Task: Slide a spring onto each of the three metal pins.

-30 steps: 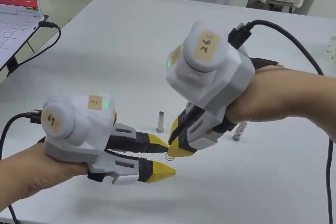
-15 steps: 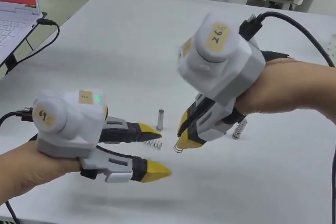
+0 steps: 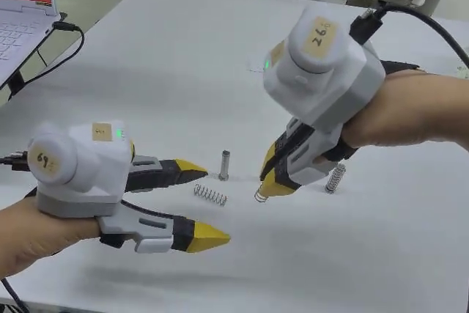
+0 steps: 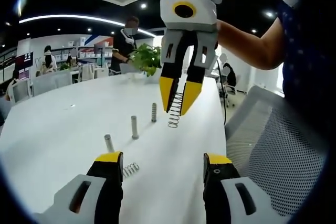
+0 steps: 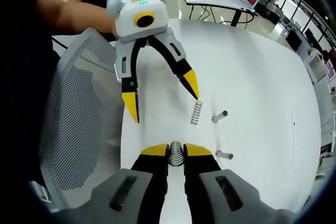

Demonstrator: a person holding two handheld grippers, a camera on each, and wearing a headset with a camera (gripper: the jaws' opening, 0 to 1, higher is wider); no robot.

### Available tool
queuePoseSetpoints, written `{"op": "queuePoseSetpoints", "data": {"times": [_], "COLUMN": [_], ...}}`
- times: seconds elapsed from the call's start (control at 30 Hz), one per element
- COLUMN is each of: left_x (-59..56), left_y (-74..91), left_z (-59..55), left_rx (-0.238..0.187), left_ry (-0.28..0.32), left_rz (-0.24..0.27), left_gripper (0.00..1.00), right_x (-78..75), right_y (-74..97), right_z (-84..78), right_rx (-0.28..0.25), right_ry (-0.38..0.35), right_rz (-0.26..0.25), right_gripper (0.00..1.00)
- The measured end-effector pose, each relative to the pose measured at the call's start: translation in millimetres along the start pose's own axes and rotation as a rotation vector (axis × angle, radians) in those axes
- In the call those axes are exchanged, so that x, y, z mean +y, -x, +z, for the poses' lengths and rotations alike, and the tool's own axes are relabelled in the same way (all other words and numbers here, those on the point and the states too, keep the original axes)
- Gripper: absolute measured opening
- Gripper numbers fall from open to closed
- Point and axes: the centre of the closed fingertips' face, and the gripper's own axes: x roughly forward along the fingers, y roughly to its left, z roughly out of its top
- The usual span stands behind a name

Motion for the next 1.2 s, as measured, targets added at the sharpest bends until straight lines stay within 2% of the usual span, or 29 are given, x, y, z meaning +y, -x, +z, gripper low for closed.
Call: {"op": "queuePoseSetpoints", "data": {"times": [0.33, 0.73, 0.93, 1.2], "left_x": [8.5, 3.5, 3.5, -0.1], "left_y": [1.9, -0.5, 0.3, -0.8], "left_z": [-3.0, -10.8, -12.1, -13.5], "left_rx": [-0.02, -0.002, -0.002, 0.01], "left_ry": [0.024, 0.037, 0.046, 0.034], "left_rz": [0.05, 0.055, 0.056, 0.049], "left_gripper": [0.75, 0.94, 0.98, 0.98], "right_x": [-12.0, -25.2, -40.6, -65.6], "right_y": [8.8, 15.5, 21.2, 19.8], "right_z": [-5.8, -17.5, -23.9, -28.8], "right_rx": [0.017, 0.053, 0.076, 0.093], "right_ry": [-0.012, -0.019, -0.027, -0.046], "right_rz": [-0.023, -0.036, -0.063, -0.088], "right_gripper": [0.08, 0.08, 0.08, 0.08]}}
